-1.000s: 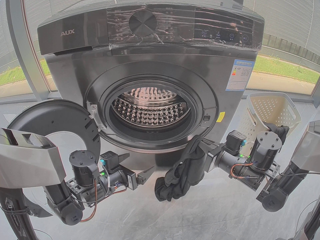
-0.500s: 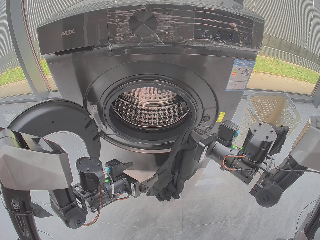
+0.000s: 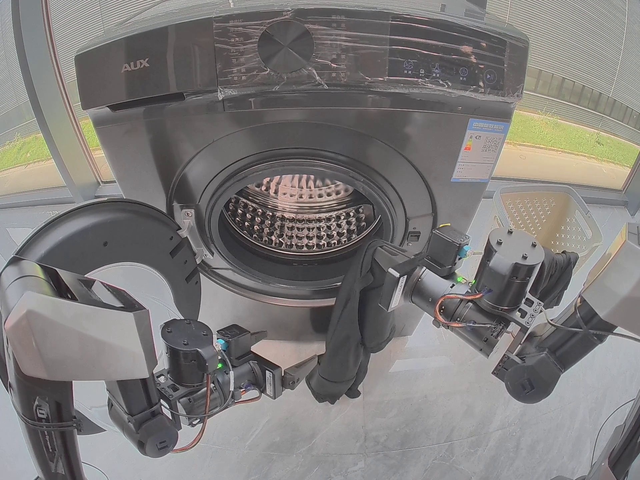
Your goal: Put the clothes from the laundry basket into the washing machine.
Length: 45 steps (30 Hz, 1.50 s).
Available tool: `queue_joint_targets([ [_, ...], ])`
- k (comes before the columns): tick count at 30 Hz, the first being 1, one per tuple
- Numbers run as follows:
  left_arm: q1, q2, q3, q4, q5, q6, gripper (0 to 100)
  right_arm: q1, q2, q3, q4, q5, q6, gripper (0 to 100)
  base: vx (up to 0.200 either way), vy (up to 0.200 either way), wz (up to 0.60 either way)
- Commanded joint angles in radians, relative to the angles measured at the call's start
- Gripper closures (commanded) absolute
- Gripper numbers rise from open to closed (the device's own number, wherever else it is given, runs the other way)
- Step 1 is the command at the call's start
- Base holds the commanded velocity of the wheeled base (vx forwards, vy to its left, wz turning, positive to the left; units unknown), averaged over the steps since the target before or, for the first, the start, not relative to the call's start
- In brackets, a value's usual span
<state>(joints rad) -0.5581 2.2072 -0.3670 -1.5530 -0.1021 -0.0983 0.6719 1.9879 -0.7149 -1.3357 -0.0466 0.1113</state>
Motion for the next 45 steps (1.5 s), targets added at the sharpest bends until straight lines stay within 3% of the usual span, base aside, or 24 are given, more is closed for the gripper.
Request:
queue_joint_targets([
  [1, 0.001, 0.034, -0.012, -0.009, -0.001, -0.001, 0, 0.008, -0.004, -0.023, 0.006, -0.001, -0.001, 100, 0.000, 0.000, 0.00],
  [8, 0.001, 0.085, -0.064, -0.009, 0.007, -0.001, 0, 0.017, -0.001, -0.061, 0.035, -0.004, 0.001, 100, 0.000, 0.000, 0.00],
  [11, 0.000, 0.103, -0.078, -0.009, 0.007, -0.001, 0, 0.021, -0.001, -0.101, 0.063, -0.041, -0.001, 100, 0.000, 0.000, 0.00],
  [21, 0.000, 0.172, -0.133, -0.010, 0.007, -0.001, 0, 0.052, 0.000, -0.158, 0.089, -0.087, 0.001, 100, 0.000, 0.000, 0.00],
  [39, -0.026, 0.282, -0.329, -0.009, -0.001, -0.015, 0, 0.080, 0.003, -0.152, 0.084, -0.090, 0.005, 100, 0.000, 0.000, 0.00],
  [45, -0.022, 0.332, -0.420, -0.007, 0.004, -0.008, 0, 0.080, 0.003, -0.149, 0.079, -0.090, 0.005, 100, 0.000, 0.000, 0.00],
])
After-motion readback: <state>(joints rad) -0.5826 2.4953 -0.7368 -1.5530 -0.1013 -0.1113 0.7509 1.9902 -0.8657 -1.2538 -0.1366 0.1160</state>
